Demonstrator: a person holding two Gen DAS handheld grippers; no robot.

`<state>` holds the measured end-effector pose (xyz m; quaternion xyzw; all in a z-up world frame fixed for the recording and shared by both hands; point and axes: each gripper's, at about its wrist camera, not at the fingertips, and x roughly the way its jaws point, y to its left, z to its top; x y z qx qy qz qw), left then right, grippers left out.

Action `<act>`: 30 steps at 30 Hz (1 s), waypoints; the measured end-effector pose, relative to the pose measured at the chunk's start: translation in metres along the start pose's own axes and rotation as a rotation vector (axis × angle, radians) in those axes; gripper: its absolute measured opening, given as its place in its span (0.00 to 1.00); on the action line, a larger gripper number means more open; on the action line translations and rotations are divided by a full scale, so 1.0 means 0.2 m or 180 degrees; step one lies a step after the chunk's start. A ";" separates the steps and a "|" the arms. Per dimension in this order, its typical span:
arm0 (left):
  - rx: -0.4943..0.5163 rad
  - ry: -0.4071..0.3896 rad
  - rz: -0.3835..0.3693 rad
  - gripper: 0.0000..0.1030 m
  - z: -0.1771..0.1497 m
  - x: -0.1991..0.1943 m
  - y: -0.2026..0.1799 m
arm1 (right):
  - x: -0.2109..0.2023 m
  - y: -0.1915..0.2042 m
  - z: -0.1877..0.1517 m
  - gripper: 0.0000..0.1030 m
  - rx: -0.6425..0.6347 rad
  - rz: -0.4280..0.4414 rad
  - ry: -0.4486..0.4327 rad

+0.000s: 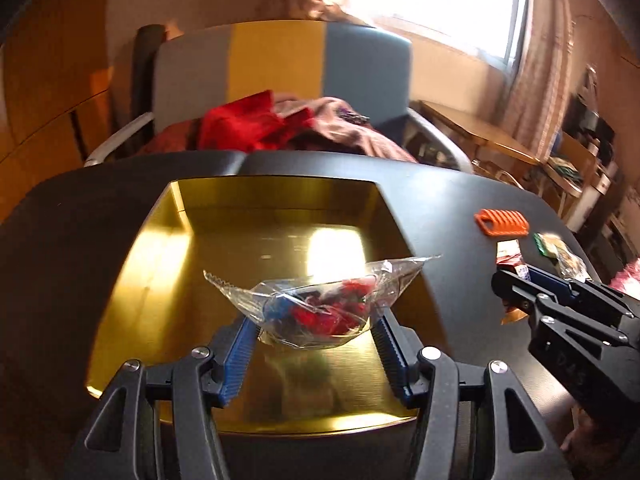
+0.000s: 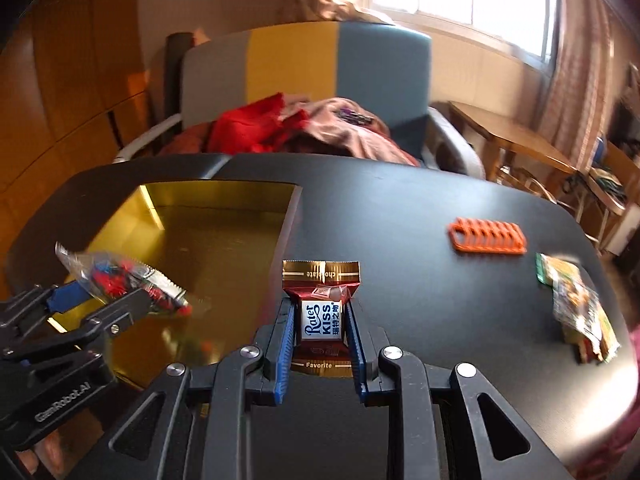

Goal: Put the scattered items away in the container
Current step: 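Carry the brick bag and the chocolate over the gold tray with both tools, then open both tools to drop the bag and chocolate into the tray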

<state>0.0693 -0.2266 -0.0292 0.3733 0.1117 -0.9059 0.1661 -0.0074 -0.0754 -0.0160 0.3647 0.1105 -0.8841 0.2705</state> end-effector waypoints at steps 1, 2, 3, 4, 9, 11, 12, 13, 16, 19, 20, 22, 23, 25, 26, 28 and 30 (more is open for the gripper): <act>-0.0024 0.0008 0.0030 0.56 0.00 0.01 0.03 | 0.01 0.03 0.01 0.24 -0.0036 0.0033 -0.0005; -0.0038 0.0015 0.0050 0.56 0.00 0.01 0.05 | 0.02 0.06 0.02 0.24 -0.0064 0.0063 -0.0008; -0.0035 0.0024 0.0072 0.56 0.00 0.03 0.07 | 0.03 0.08 0.03 0.24 -0.0087 0.0086 -0.0005; -0.0038 0.0049 0.0109 0.56 -0.01 0.04 0.09 | 0.05 0.11 0.04 0.24 -0.0117 0.0101 0.0007; -0.0122 0.0052 0.0148 0.56 -0.01 0.07 0.15 | 0.08 0.17 0.06 0.24 -0.0175 0.0157 0.0040; -0.0138 0.0043 0.0176 0.56 -0.01 0.07 0.17 | 0.09 0.19 0.07 0.24 -0.0191 0.0191 0.0051; -0.0147 0.0045 0.0184 0.56 -0.01 0.06 0.18 | 0.09 0.20 0.07 0.24 -0.0198 0.0209 0.0058; -0.0155 0.0046 0.0192 0.56 -0.01 0.06 0.19 | 0.09 0.20 0.07 0.24 -0.0206 0.0227 0.0066; -0.0166 0.0047 0.0226 0.56 -0.01 0.06 0.23 | 0.11 0.23 0.07 0.24 -0.0246 0.0274 0.0084; -0.0170 0.0035 0.0275 0.56 0.00 0.06 0.26 | 0.13 0.28 0.08 0.24 -0.0295 0.0337 0.0118; -0.0164 0.0038 0.0278 0.56 0.00 0.06 0.27 | 0.14 0.29 0.08 0.24 -0.0312 0.0361 0.0138; -0.0168 0.0011 0.0316 0.56 0.01 0.05 0.28 | 0.18 0.33 0.08 0.24 -0.0351 0.0415 0.0197; -0.0167 0.0000 0.0337 0.56 0.02 0.04 0.29 | 0.20 0.34 0.08 0.24 -0.0350 0.0443 0.0218; -0.0152 0.0039 0.0359 0.60 0.03 0.05 0.30 | 0.24 0.36 0.09 0.25 -0.0356 0.0491 0.0283; -0.0169 0.0051 0.0357 0.62 0.03 0.05 0.31 | 0.26 0.37 0.09 0.25 -0.0362 0.0507 0.0312; -0.0194 0.0070 0.0355 0.62 0.04 0.05 0.32 | 0.28 0.39 0.09 0.25 -0.0374 0.0514 0.0330; -0.0211 0.0072 0.0347 0.63 0.03 0.05 0.33 | 0.30 0.41 0.09 0.25 -0.0385 0.0522 0.0346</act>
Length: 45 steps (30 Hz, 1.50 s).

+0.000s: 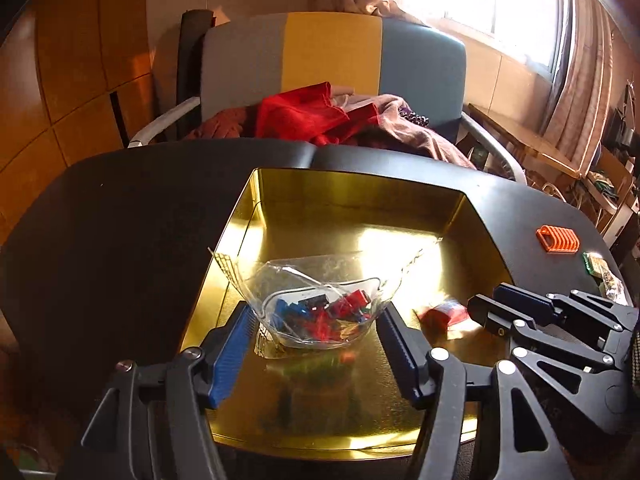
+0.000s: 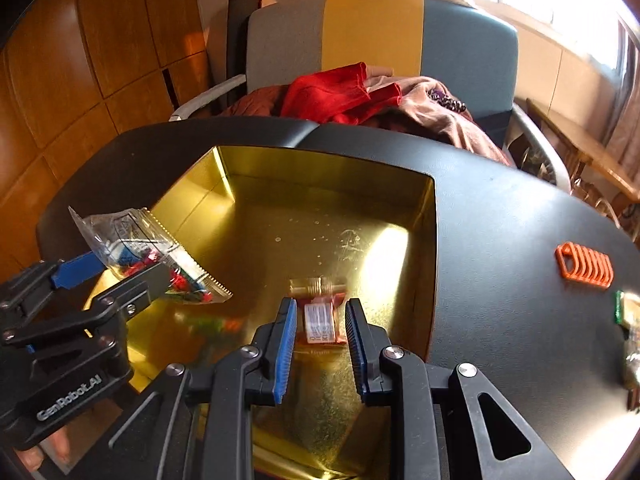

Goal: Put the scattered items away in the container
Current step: 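Open both tools to drop the bag and chocolate into the tray, then withdraw both open tools from the tray back over the table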

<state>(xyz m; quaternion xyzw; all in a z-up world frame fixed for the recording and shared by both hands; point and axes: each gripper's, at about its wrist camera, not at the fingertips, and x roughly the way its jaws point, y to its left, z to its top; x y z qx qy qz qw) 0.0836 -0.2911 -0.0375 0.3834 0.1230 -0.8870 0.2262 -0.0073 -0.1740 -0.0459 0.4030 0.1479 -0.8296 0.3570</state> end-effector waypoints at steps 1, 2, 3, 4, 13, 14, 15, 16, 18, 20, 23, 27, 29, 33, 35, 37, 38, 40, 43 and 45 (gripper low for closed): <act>-0.0016 -0.0002 -0.0018 0.63 0.00 0.00 0.00 | 0.00 0.00 0.00 0.25 0.0001 0.0009 0.0004; -0.0032 -0.0007 -0.0036 0.65 0.00 -0.01 0.01 | 0.00 0.01 -0.01 0.26 0.0001 0.0018 0.0008; -0.0047 -0.0042 -0.0062 0.66 0.00 -0.02 0.01 | 0.00 0.01 -0.01 0.26 -0.0001 0.0021 0.0009; -0.0058 -0.0077 -0.0089 0.68 0.00 -0.04 0.01 | 0.00 0.01 -0.01 0.26 -0.0008 0.0011 0.0006; 0.0034 -0.0259 -0.0153 0.70 0.05 -0.13 -0.06 | -0.05 -0.04 -0.05 0.29 0.0108 -0.0033 -0.0020; 0.0032 -0.0262 -0.0148 0.70 0.05 -0.14 -0.06 | -0.06 -0.04 -0.06 0.30 0.0119 -0.0048 -0.0035; 0.0037 -0.0253 -0.0134 0.70 0.06 -0.14 -0.07 | -0.07 -0.05 -0.06 0.30 0.0132 -0.0064 -0.0052; 0.0053 -0.0250 -0.0089 0.70 0.06 -0.14 -0.08 | -0.08 -0.06 -0.06 0.31 0.0146 -0.0082 -0.0068; 0.0083 -0.0253 -0.0028 0.70 0.06 -0.15 -0.10 | -0.11 -0.07 -0.07 0.34 0.0174 -0.0128 -0.0100; 0.0107 -0.0256 0.0008 0.70 0.06 -0.17 -0.13 | -0.13 -0.08 -0.08 0.36 0.0206 -0.0183 -0.0136; 0.0196 -0.0289 0.0151 0.70 0.07 -0.20 -0.19 | -0.18 -0.12 -0.09 0.40 0.0285 -0.0263 -0.0190; 0.0328 -0.0284 0.0291 0.70 0.07 -0.22 -0.28 | -0.25 -0.19 -0.13 0.46 0.0417 -0.0379 -0.0248; 0.0386 -0.0291 0.0404 0.70 0.07 -0.22 -0.33 | -0.29 -0.23 -0.15 0.49 0.0479 -0.0441 -0.0280; 0.0514 -0.0365 0.0414 0.70 0.06 -0.26 -0.45 | -0.38 -0.32 -0.21 0.52 0.0610 -0.0588 -0.0346; 0.0543 -0.0385 0.0372 0.70 0.06 -0.28 -0.49 | -0.42 -0.37 -0.24 0.54 0.0680 -0.0685 -0.0363; 0.0583 -0.0420 0.0343 0.70 0.06 -0.29 -0.55 | -0.46 -0.43 -0.26 0.55 0.0752 -0.0781 -0.0374; 0.0613 -0.0446 0.0330 0.70 0.06 -0.30 -0.58 | -0.48 -0.46 -0.27 0.56 0.0792 -0.0831 -0.0379; 0.0692 -0.0483 0.0284 0.69 0.06 -0.30 -0.65 | -0.52 -0.53 -0.31 0.60 0.0890 -0.0940 -0.0390; 0.0839 -0.0510 0.0174 0.68 0.06 -0.31 -0.77 | -0.58 -0.65 -0.35 0.62 0.1065 -0.1105 -0.0406; 0.0924 -0.0484 0.0049 0.68 0.05 -0.31 -0.85 | -0.62 -0.72 -0.38 0.63 0.1163 -0.1205 -0.0405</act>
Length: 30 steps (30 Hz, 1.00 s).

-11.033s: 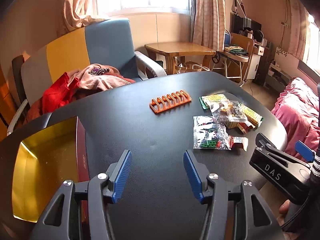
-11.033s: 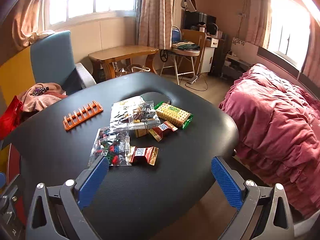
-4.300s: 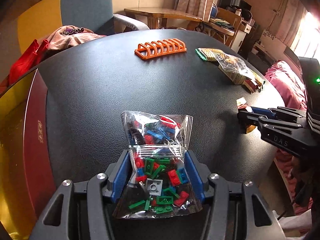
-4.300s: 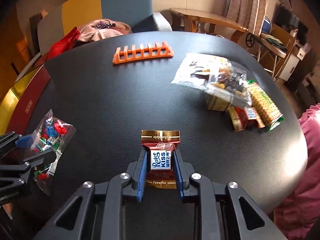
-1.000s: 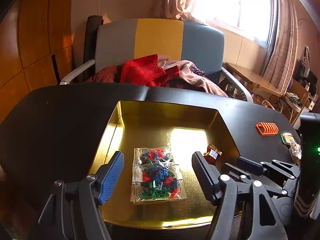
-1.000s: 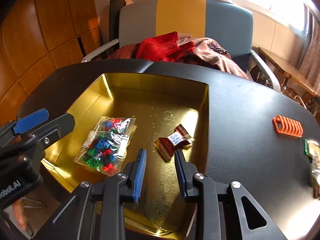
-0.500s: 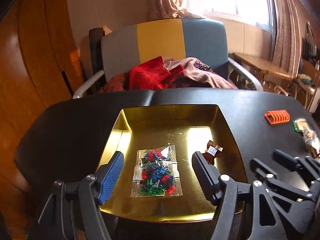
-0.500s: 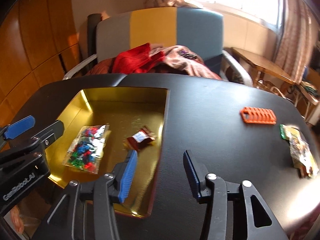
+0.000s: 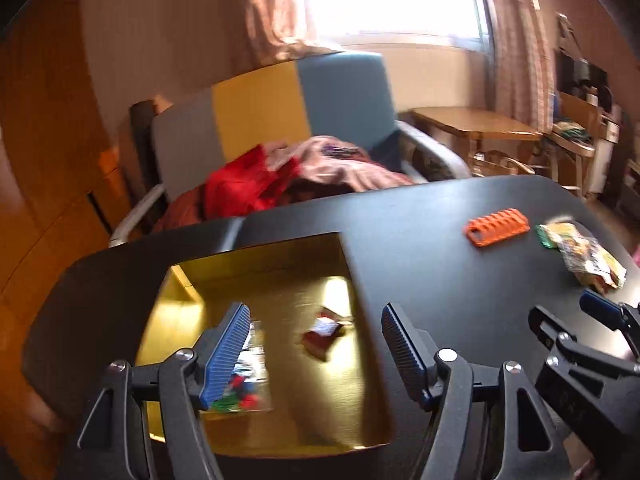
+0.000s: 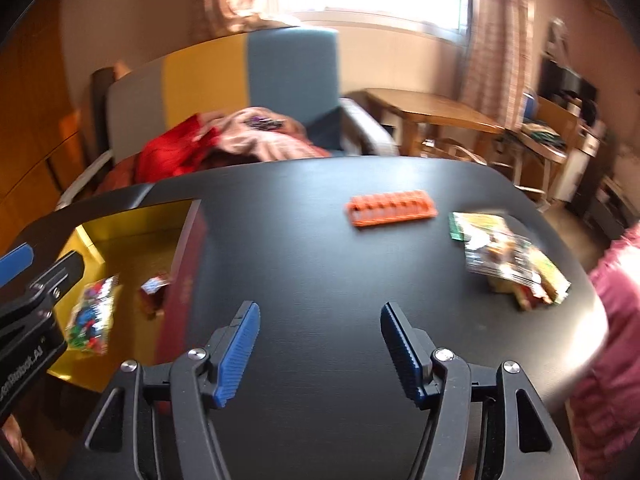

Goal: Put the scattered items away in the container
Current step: 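Withdraw both open tools from the tray back over the table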

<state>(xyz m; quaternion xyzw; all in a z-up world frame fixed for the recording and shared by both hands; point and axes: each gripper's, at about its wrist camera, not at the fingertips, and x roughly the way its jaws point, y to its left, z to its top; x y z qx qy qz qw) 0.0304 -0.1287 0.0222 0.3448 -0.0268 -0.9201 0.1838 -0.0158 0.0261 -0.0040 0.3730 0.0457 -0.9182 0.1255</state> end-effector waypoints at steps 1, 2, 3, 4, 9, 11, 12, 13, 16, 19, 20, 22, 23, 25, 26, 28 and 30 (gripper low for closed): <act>0.0025 0.0015 -0.0062 0.68 0.01 0.00 -0.04 | 0.00 -0.04 0.00 0.63 0.0052 -0.0049 -0.0001; 0.0049 0.0029 -0.0125 0.68 0.01 0.01 -0.08 | 0.00 -0.08 0.00 0.63 0.0097 -0.0094 0.0002; 0.0074 0.0044 -0.0187 0.68 0.02 0.01 -0.12 | -0.01 -0.12 0.00 0.63 0.0140 -0.0144 0.0003; 0.0098 0.0058 -0.0249 0.68 0.03 0.01 -0.16 | -0.01 -0.16 0.00 0.64 0.0179 -0.0192 0.0002; 0.0254 0.0094 -0.0434 0.68 0.03 0.01 -0.32 | -0.01 -0.32 -0.02 0.64 0.0340 -0.0387 0.0028; 0.0317 0.0124 -0.0479 0.68 0.01 0.01 -0.37 | -0.01 -0.36 -0.03 0.64 0.0391 -0.0431 0.0043; 0.0348 0.0131 -0.0502 0.68 0.01 0.01 -0.40 | -0.01 -0.39 -0.04 0.64 0.0416 -0.0458 0.0050; 0.0386 0.0138 -0.0515 0.68 0.00 0.00 -0.43 | -0.01 -0.41 -0.04 0.64 0.0438 -0.0483 0.0058; 0.0460 0.0197 -0.0586 0.68 -0.03 0.01 -0.48 | 0.00 -0.46 -0.07 0.64 0.0488 -0.0532 0.0086; 0.0484 0.0277 -0.0650 0.68 -0.05 0.03 -0.52 | 0.01 -0.49 -0.09 0.64 0.0516 -0.0570 0.0113; 0.0482 0.0301 -0.0674 0.68 -0.05 0.04 -0.53 | 0.01 -0.51 -0.10 0.65 0.0520 -0.0582 0.0121; 0.0496 0.0333 -0.0703 0.68 -0.06 0.06 -0.55 | 0.01 -0.54 -0.12 0.65 0.0534 -0.0612 0.0136; 0.0517 0.0336 -0.0703 0.68 -0.06 0.06 -0.57 | 0.02 -0.55 -0.13 0.65 0.0539 -0.0629 0.0143; 0.0582 0.0335 -0.0716 0.68 -0.07 0.07 -0.60 | 0.03 -0.60 -0.14 0.66 0.0570 -0.0644 0.0165; 0.0615 0.0337 -0.0729 0.68 -0.07 0.08 -0.62 | 0.04 -0.63 -0.15 0.67 0.0590 -0.0645 0.0176; 0.0653 0.0345 -0.0768 0.68 -0.07 0.10 -0.65 | 0.06 -0.68 -0.15 0.67 0.0619 -0.0646 0.0184; 0.0687 0.0355 -0.0804 0.68 -0.08 0.11 -0.67 | 0.09 -0.75 -0.13 0.67 0.0648 -0.0633 0.0181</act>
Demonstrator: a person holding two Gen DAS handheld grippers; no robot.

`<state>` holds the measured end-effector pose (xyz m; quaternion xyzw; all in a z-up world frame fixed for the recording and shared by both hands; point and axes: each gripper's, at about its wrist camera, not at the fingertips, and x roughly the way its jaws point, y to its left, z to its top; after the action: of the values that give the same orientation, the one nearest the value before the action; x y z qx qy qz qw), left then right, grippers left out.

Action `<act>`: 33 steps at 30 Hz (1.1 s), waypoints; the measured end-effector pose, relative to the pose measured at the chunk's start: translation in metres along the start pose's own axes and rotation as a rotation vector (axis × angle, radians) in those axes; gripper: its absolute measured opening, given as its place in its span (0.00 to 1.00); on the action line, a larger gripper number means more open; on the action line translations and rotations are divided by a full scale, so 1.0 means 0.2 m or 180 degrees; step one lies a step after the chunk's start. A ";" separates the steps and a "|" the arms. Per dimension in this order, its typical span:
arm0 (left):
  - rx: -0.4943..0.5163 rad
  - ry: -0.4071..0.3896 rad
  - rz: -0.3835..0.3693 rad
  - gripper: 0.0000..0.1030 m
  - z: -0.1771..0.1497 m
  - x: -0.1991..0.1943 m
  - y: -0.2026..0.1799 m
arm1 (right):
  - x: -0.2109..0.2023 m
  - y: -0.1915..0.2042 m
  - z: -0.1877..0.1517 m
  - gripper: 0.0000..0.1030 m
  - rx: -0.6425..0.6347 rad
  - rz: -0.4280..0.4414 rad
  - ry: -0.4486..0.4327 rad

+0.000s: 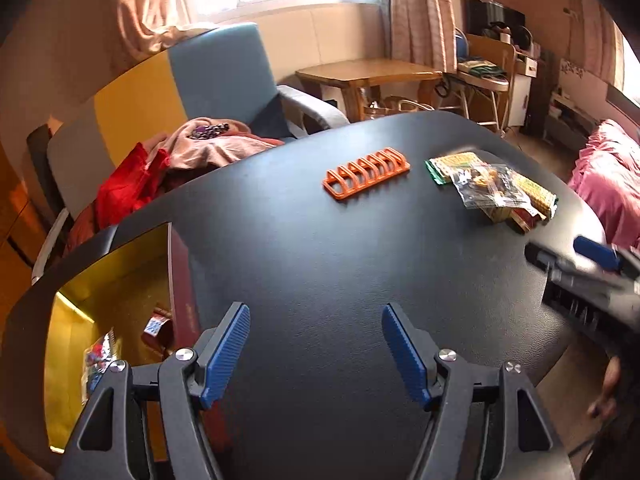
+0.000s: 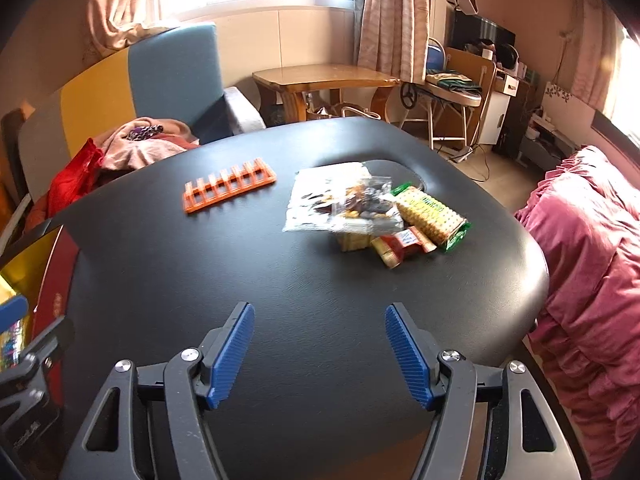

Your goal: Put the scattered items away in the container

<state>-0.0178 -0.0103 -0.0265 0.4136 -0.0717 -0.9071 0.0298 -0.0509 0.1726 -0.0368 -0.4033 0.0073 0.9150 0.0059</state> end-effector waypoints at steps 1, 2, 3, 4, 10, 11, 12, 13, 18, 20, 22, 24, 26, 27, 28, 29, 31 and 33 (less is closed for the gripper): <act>0.0015 0.0015 -0.0031 0.68 0.00 0.01 -0.01 | 0.03 -0.04 0.02 0.67 0.0026 0.0001 0.0004; 0.0027 0.0032 -0.0069 0.68 0.00 0.03 -0.02 | 0.05 -0.08 0.05 0.67 0.0056 0.0002 0.0002; 0.0037 0.0046 -0.0096 0.68 0.00 0.04 -0.02 | 0.07 -0.11 0.07 0.67 0.0083 -0.0001 -0.0002; 0.0048 0.0059 -0.0123 0.68 0.00 0.05 -0.03 | 0.10 -0.14 0.10 0.68 0.0110 0.0008 0.0003; 0.0098 0.0165 -0.0185 0.68 -0.01 0.14 -0.05 | 0.27 -0.26 0.24 0.69 0.0225 -0.0023 0.0103; 0.0092 0.0184 -0.0195 0.68 -0.01 0.15 -0.06 | 0.30 -0.27 0.26 0.69 0.0235 -0.0020 0.0123; 0.0087 0.0204 -0.0204 0.68 -0.01 0.16 -0.06 | 0.33 -0.28 0.28 0.69 0.0239 -0.0027 0.0135; 0.0078 0.0229 -0.0200 0.68 -0.01 0.18 -0.06 | 0.37 -0.28 0.30 0.69 0.0233 -0.0051 0.0149; 0.0044 0.0282 -0.0212 0.68 -0.03 0.22 -0.04 | 0.51 -0.26 0.40 0.69 0.0230 -0.0053 0.0215; 0.0030 0.0321 -0.0224 0.68 -0.04 0.24 -0.02 | 0.57 -0.25 0.44 0.69 0.0243 -0.0056 0.0226; 0.0022 0.0335 -0.0214 0.68 -0.05 0.25 -0.01 | 0.62 -0.25 0.49 0.70 0.0267 -0.0092 0.0231; 0.0023 0.0344 -0.0198 0.68 -0.05 0.26 0.00 | 0.68 -0.25 0.53 0.70 0.0305 -0.0090 0.0276; 0.0011 0.0343 -0.0186 0.68 -0.05 0.26 0.01 | 0.73 -0.24 0.55 0.72 0.0296 -0.0084 0.0336; -0.0003 0.0343 -0.0199 0.68 -0.05 0.27 0.02 | 0.75 -0.23 0.56 0.72 0.0278 -0.0030 0.0372; -0.0017 0.0343 -0.0211 0.68 -0.05 0.27 0.03 | 0.77 -0.21 0.56 0.72 0.0251 0.0027 0.0412; -0.0032 0.0347 -0.0214 0.68 -0.05 0.27 0.04 | 0.78 -0.19 0.55 0.73 0.0206 0.0091 0.0458; -0.0062 0.0350 -0.0225 0.68 -0.05 0.28 0.06 | 0.77 -0.12 0.52 0.74 0.0082 0.0307 0.0517; -0.0093 0.0357 -0.0225 0.68 -0.05 0.28 0.07 | 0.73 -0.02 0.47 0.74 -0.0134 0.0529 0.0537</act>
<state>-0.0477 -0.0317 -0.0722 0.4656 -0.0420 -0.8840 0.0078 -0.2186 0.1796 -0.0814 -0.4769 0.0219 0.8751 -0.0791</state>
